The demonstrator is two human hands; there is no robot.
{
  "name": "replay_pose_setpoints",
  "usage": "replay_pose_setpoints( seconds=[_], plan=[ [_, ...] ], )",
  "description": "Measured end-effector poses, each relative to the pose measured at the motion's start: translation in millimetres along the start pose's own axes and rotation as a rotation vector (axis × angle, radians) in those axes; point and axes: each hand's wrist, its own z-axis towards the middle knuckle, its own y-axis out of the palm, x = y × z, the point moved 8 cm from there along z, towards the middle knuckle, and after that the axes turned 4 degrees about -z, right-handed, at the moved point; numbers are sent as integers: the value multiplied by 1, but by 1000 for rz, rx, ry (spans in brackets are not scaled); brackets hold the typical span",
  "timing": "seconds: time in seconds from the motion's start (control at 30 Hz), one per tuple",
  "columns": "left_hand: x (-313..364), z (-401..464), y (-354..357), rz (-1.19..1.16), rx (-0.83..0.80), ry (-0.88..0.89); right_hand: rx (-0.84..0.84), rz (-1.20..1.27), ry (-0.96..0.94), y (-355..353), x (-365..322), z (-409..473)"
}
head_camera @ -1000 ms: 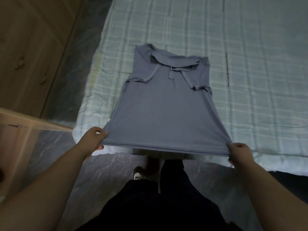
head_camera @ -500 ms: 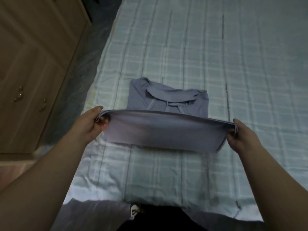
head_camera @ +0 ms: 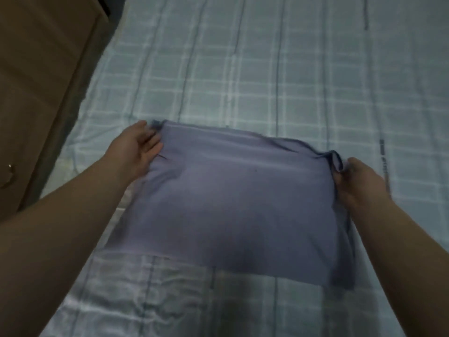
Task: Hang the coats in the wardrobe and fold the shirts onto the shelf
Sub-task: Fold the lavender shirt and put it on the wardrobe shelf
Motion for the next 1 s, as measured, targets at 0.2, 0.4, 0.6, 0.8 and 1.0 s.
replay_pose_setpoints(
  seconds=[0.2,0.4,0.6,0.8,1.0],
  plan=[
    [-11,-10,16,364,84,363,-249,315,-159,24,8,-10],
    [-35,-80,94,1109,-64,702,-51,-62,-315,-14,-6,-75],
    [-151,-147,189,1458,-602,869,2,-145,-356,-36,61,-126],
    [-238,-190,223,1647,-725,917,18,-206,-201,-56,111,-159],
    [-268,-209,250,1637,-761,887,-142,-255,89,-61,137,-166]
  ],
)
